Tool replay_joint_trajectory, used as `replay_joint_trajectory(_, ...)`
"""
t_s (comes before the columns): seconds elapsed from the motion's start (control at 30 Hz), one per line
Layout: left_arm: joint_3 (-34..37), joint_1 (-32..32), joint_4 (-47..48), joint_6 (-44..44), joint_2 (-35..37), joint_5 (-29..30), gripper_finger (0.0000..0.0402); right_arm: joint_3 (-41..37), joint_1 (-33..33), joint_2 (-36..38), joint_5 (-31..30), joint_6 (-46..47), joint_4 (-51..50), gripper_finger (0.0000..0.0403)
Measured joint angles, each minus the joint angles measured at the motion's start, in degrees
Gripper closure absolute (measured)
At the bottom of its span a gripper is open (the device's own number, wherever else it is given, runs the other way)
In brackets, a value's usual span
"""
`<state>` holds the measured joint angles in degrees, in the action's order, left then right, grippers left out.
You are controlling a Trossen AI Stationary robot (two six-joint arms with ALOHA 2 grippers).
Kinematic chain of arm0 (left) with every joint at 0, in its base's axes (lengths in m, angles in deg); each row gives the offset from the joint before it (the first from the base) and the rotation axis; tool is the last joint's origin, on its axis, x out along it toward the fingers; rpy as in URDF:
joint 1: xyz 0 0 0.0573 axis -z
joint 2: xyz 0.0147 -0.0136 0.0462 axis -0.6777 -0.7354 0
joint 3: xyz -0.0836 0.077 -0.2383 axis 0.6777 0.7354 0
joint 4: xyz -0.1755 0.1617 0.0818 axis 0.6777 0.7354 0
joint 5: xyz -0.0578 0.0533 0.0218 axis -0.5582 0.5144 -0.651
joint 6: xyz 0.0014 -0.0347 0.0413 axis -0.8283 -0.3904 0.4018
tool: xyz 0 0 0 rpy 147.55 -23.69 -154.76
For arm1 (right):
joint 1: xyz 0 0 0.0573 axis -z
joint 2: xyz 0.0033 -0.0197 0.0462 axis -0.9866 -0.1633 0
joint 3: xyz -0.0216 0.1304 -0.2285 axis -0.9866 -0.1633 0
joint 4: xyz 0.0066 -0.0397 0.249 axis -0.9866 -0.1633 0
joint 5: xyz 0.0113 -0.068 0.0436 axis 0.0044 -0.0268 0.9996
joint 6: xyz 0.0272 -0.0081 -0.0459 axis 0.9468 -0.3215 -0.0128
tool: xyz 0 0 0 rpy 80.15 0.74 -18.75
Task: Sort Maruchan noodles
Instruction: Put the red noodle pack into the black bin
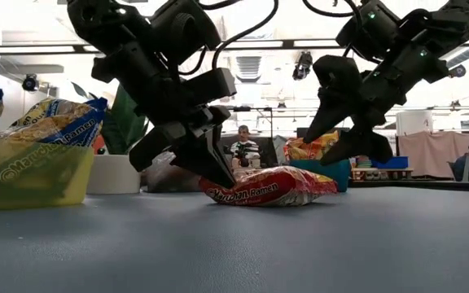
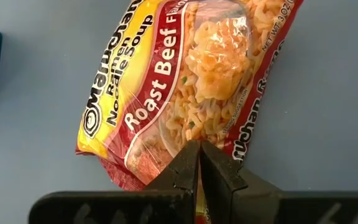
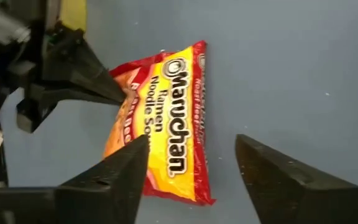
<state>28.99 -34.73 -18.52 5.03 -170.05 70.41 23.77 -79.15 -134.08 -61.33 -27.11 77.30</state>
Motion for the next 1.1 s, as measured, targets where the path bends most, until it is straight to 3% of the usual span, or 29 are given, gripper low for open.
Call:
replay_joint_trajectory(0.2, 0.13, -0.10, -0.03, -0.03, 0.00, -0.10, 0.0402, -0.53, 0.00, -0.13, -2.03, 2.83, -0.02, 0.0124)
replay_joint_trajectory(0.4, 0.25, -0.12, -0.16, -1.25, 0.00, -0.11, 0.0402, -2.04, -0.02, -5.96, -1.12, 4.33, 6.98, 0.0102)
replay_joint_trajectory(0.57, 0.51, -0.17, 0.13, -1.76, -0.01, -1.01, 0.0402, -2.12, -0.02, -13.59, 2.94, 4.38, 18.09, 0.0101)
replay_joint_trajectory(0.77, 0.76, -0.20, -0.16, -2.83, -0.02, -1.42, 0.0402, -1.35, 0.09, -23.09, 9.73, 4.18, 39.26, 0.0102)
replay_joint_trajectory(1.1, 0.87, -0.18, -0.81, -2.82, -0.04, -1.61, 0.0402, 0.57, 0.33, -25.06, 12.44, 2.49, 44.78, 0.0137)
